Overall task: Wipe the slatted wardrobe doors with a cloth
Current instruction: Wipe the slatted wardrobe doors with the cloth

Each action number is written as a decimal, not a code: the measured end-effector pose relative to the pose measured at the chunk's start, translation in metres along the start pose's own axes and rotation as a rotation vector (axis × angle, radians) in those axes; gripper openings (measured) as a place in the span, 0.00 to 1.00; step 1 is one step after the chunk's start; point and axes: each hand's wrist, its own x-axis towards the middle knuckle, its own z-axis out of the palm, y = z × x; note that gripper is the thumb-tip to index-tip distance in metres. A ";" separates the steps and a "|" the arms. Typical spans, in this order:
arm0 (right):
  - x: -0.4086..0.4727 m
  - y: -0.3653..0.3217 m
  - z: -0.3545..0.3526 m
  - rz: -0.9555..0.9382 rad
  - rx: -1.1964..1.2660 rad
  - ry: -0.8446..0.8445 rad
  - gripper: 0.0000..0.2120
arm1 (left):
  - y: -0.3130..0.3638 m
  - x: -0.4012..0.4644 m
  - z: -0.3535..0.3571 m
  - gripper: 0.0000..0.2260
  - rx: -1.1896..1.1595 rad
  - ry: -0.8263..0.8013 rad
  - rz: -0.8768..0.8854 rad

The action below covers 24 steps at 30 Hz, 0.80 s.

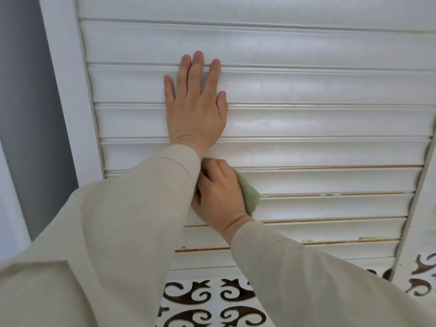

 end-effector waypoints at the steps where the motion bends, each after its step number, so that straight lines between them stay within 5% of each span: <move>1: 0.001 0.000 0.001 -0.011 0.002 -0.022 0.10 | -0.001 0.000 -0.001 0.25 0.001 -0.007 0.003; 6: -0.021 0.046 -0.039 -0.057 -0.091 0.004 0.10 | -0.001 -0.001 -0.003 0.25 0.004 -0.018 0.021; 14: -0.041 0.077 -0.064 0.209 -0.168 0.200 0.06 | 0.005 -0.002 -0.003 0.25 0.012 -0.025 0.006; 19: -0.020 0.043 -0.036 0.028 -0.070 0.092 0.06 | 0.000 -0.002 -0.004 0.25 0.022 -0.030 0.011; 24: -0.036 0.082 -0.066 0.004 -0.129 0.046 0.09 | -0.002 -0.002 -0.006 0.25 0.005 -0.045 0.014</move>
